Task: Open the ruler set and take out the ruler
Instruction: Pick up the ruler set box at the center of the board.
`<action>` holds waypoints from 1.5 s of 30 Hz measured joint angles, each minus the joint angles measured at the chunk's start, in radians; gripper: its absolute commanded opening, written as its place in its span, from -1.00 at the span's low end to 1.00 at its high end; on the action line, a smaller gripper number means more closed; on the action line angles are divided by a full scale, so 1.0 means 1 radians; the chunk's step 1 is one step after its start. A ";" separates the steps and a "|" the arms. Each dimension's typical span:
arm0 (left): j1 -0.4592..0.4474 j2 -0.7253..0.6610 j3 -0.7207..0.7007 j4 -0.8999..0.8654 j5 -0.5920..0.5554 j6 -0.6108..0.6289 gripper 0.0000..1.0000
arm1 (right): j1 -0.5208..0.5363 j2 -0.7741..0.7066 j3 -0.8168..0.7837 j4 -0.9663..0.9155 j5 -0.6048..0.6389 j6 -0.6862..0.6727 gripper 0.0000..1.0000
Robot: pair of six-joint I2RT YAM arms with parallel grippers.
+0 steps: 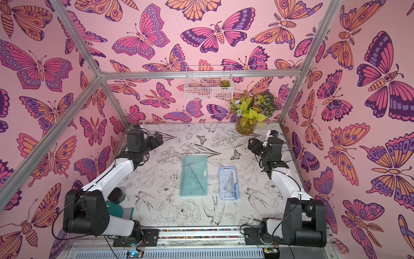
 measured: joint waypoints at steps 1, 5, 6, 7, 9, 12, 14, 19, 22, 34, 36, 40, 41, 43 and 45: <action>-0.061 0.012 0.004 -0.045 -0.006 0.022 0.95 | 0.011 -0.003 0.000 -0.023 -0.010 0.000 0.70; -0.301 0.018 0.049 -0.184 -0.031 0.126 0.99 | 0.091 -0.006 0.047 -0.154 -0.013 -0.013 0.67; -0.341 0.024 0.070 -0.208 -0.041 0.145 0.99 | 0.114 -0.005 0.069 -0.187 -0.009 -0.020 0.67; -0.386 0.037 0.101 -0.234 -0.056 0.171 1.00 | 0.137 -0.003 0.096 -0.220 -0.004 -0.027 0.67; -0.466 0.077 0.167 -0.281 -0.096 0.208 1.00 | 0.175 -0.002 0.142 -0.273 0.007 -0.035 0.67; -0.567 0.159 0.257 -0.355 -0.162 0.236 0.89 | 0.195 -0.002 0.180 -0.339 0.029 -0.042 0.66; -0.626 0.225 0.306 -0.414 -0.193 0.231 0.74 | 0.195 -0.002 0.186 -0.386 0.061 -0.046 0.67; -0.712 0.388 0.399 -0.550 -0.216 0.168 0.42 | 0.194 -0.002 0.190 -0.487 0.142 -0.054 0.67; -0.739 0.487 0.474 -0.613 -0.220 0.130 0.31 | 0.194 -0.001 0.196 -0.515 0.169 -0.055 0.67; -0.727 0.641 0.619 -0.710 -0.201 0.026 -0.08 | 0.194 0.016 0.204 -0.530 0.176 -0.057 0.67; -0.721 0.656 0.624 -0.716 -0.190 0.017 -0.15 | 0.194 0.016 0.204 -0.530 0.175 -0.056 0.67; -0.717 0.680 0.656 -0.718 -0.168 0.008 -0.28 | 0.194 0.016 0.204 -0.530 0.169 -0.056 0.67; -0.717 0.686 0.659 -0.717 -0.160 0.007 -0.34 | 0.194 0.016 0.204 -0.529 0.168 -0.056 0.67; -0.717 0.702 0.661 -0.719 -0.146 0.005 -0.48 | 0.194 0.016 0.204 -0.529 0.168 -0.056 0.67; -0.717 0.717 0.661 -0.725 -0.136 0.000 -0.53 | 0.194 0.016 0.204 -0.529 0.168 -0.056 0.67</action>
